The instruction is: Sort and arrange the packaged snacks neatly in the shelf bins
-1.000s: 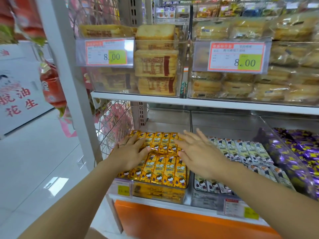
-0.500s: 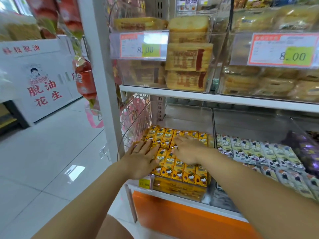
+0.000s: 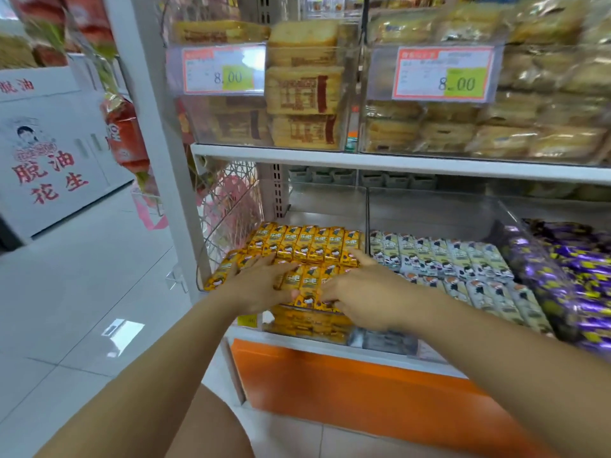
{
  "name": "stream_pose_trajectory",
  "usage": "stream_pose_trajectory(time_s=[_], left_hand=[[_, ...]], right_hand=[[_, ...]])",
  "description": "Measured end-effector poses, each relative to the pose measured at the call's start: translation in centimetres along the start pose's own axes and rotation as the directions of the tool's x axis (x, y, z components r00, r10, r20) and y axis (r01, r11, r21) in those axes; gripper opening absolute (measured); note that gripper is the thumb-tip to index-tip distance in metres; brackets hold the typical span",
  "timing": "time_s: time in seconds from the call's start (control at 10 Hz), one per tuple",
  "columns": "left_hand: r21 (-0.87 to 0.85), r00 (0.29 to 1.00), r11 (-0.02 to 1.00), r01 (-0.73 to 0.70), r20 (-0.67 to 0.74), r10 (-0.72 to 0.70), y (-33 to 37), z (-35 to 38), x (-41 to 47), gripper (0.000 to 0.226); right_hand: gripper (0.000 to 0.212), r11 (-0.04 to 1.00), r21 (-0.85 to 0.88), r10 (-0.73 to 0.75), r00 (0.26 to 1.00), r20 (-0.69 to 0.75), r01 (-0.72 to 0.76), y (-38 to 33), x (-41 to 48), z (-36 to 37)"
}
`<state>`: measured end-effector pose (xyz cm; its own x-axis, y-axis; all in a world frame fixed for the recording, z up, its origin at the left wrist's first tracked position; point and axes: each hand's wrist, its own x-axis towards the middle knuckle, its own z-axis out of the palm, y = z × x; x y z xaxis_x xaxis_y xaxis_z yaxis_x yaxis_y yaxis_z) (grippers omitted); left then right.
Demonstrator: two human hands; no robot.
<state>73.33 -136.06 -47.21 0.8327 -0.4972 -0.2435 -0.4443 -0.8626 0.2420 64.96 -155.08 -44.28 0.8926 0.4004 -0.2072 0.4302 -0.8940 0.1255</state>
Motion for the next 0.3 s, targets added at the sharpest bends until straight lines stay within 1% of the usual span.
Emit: stream_pose_trajectory(time_s=[0.1,0.2,0.3], left_hand=[[0.048,0.999,0.999,0.025,-0.043,-0.023,1.0,-0.8,0.6,0.06],[-0.066,0.952,0.998,0.018,-0.303,-0.037,4.8,-1.1,0.1,0.042],[-0.213,0.878,0.956,-0.2,-0.473,0.079,9.4,-0.5,-0.2,0.032]], right_hand=[[0.037,0.994,0.113,0.013,0.998,-0.056,-0.006,-0.1,-1.8,-1.0],[0.035,0.944,0.327,0.101,0.982,-0.158,-0.044,-0.2,-5.7,-3.2],[0.032,0.909,0.407,0.218,0.936,-0.276,-0.091,1.3,-10.3,-4.9]])
